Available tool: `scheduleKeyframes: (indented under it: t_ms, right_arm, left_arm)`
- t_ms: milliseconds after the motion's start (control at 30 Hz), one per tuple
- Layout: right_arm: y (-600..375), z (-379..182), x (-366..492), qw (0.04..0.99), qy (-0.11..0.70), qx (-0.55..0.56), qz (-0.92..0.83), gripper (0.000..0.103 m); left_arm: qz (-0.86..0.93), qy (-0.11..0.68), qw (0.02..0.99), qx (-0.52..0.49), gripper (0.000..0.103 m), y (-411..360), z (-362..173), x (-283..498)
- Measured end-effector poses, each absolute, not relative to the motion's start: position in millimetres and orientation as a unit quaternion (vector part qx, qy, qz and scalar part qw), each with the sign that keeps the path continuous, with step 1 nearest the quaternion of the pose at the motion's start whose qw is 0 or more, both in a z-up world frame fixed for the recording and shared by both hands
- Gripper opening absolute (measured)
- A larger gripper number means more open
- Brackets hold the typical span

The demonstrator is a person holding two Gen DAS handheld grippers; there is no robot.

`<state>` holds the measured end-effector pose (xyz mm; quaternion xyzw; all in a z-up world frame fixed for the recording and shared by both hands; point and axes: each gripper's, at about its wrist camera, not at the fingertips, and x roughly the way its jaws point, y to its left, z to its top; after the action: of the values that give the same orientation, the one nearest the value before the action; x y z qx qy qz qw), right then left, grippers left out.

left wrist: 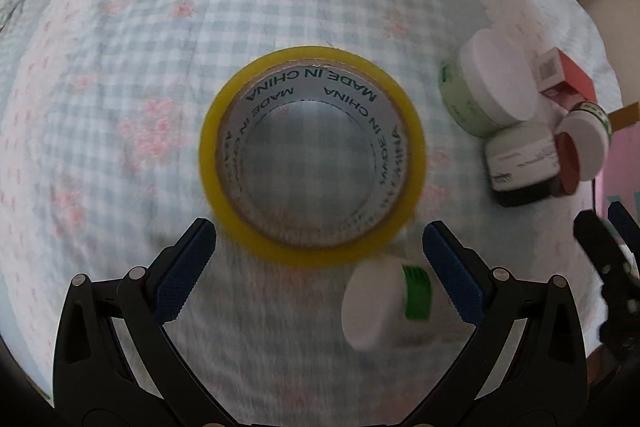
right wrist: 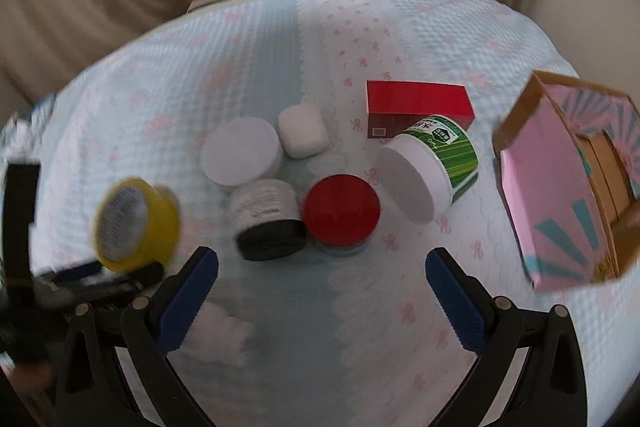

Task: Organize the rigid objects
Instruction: 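Grasp the yellow tape roll with left tool while right tool grasps red-lidded jar, then lift the tape roll with left tool while right tool lifts the red-lidded jar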

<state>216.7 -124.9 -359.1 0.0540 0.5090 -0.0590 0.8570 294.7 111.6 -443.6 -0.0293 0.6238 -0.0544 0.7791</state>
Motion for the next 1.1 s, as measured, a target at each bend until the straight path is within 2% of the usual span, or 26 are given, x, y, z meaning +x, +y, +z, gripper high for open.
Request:
scheduleKeyframes:
  t_ms: [400, 467, 667, 833, 933, 1033, 1100]
  right_arm:
    - [-134, -405, 242, 0.854, 0.517, -0.063, 0.004, 0.086]
    - [-135, -411, 245, 0.851, 0.52, -0.077, 0.011, 0.079]
    - [-137, -417, 255, 0.849, 0.522, -0.075, 0.033, 0.066]
    - [-138, -417, 261, 0.85, 0.52, -0.071, 0.043, 0.06]
    - [-139, -417, 261, 0.851, 0.518, -0.071, 0.048, 0.059]
    - [-139, -417, 263, 0.851, 0.519, -0.057, 0.057, 0.05]
    - [-138, -417, 265, 0.852, 0.519, -0.049, 0.058, 0.05]
  left_arm:
    - [-0.046, 0.61, 0.791, 0.016, 0.103, 93, -472, 314]
    - [-0.045, 0.606, 0.794, 0.017, 0.102, 92, -473, 315]
    - [-0.036, 0.593, 0.803, 0.032, 0.102, 89, -468, 335]
    - [-0.033, 0.588, 0.808, 0.034, 0.097, 92, -464, 343]
    - [-0.034, 0.586, 0.809, 0.034, 0.097, 93, -464, 346]
    - [-0.032, 0.585, 0.81, 0.036, 0.097, 95, -463, 347]
    - [-0.033, 0.583, 0.811, 0.036, 0.097, 97, -460, 346]
